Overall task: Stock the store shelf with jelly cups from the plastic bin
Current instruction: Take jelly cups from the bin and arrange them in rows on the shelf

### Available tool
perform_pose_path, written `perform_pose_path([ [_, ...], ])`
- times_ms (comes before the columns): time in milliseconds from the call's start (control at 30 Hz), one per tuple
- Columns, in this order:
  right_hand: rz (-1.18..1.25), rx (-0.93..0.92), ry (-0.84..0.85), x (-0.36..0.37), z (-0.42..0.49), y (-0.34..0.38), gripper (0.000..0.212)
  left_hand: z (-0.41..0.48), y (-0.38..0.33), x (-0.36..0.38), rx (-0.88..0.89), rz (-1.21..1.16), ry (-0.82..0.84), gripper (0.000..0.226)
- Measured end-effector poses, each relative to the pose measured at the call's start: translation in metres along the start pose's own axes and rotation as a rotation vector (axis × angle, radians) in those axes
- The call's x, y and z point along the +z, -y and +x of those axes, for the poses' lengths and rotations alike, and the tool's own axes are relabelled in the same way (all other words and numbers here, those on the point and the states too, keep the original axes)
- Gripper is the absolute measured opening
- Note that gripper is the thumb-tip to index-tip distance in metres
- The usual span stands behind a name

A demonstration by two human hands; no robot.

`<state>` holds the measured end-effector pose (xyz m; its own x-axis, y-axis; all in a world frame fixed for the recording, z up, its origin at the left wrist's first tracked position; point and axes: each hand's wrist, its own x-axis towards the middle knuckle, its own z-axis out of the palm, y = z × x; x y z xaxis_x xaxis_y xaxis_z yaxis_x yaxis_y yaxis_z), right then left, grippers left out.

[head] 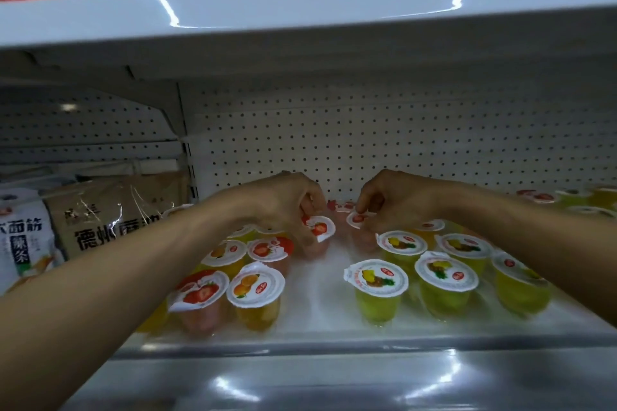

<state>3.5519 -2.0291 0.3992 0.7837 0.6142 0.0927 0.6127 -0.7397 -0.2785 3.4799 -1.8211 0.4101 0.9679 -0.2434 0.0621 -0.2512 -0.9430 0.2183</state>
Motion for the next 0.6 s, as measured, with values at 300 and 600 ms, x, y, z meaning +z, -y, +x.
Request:
perform_pose_path([
  [300, 0.124, -0.067, -0.057, 0.011, 0.002, 0.010, 0.021, 0.010, 0.012, 0.007, -0.075, -0.054, -0.096, 0.064],
  [600, 0.129, -0.056, -0.067, 0.014, 0.000, 0.017, 0.018, 0.012, 0.020, 0.008, -0.052, -0.083, -0.057, 0.043],
])
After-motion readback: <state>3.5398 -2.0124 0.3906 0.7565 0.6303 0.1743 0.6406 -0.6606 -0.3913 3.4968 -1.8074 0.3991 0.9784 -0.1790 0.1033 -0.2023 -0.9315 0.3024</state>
